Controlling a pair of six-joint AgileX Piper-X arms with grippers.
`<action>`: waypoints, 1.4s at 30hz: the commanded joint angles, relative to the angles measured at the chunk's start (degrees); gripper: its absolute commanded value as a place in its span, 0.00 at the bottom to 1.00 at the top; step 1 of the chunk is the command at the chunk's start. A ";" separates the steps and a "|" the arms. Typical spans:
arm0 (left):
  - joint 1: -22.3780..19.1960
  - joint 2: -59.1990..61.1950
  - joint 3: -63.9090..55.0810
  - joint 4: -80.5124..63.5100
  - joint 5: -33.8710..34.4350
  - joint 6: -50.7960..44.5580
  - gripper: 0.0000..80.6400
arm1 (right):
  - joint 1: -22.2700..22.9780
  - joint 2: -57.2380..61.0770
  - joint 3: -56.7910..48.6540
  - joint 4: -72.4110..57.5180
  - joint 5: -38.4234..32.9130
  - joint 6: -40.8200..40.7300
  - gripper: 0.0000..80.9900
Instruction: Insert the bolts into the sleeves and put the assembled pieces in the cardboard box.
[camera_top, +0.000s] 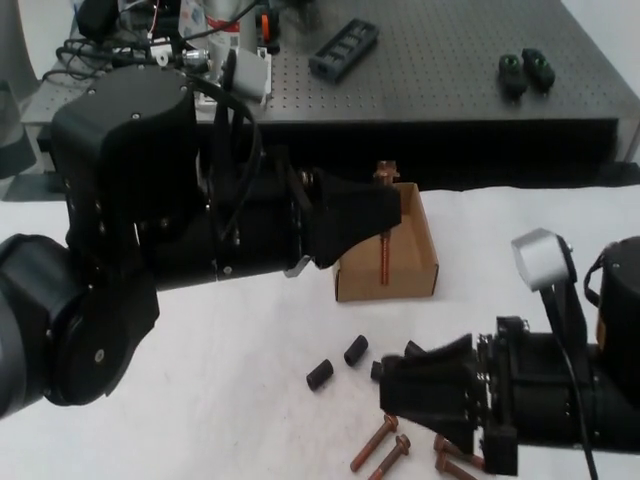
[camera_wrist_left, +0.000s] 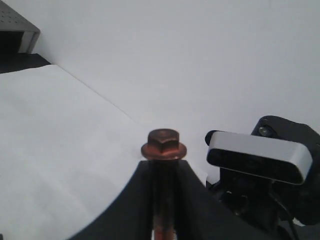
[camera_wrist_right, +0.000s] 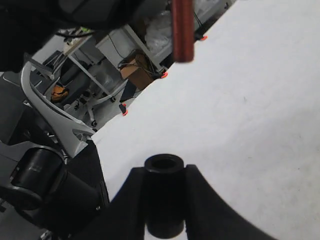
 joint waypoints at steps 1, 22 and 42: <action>-0.12 -0.60 -0.29 -1.62 2.11 -1.26 0.01 | 0.21 0.30 -0.02 -3.61 2.29 1.08 0.03; -0.12 -0.60 -0.29 -1.62 9.82 -1.87 0.01 | 0.33 0.28 -0.15 -12.69 2.59 1.29 0.03; -0.12 -0.60 -0.29 -1.28 8.72 -1.58 0.67 | 0.04 0.28 -0.15 -19.37 13.13 1.29 0.03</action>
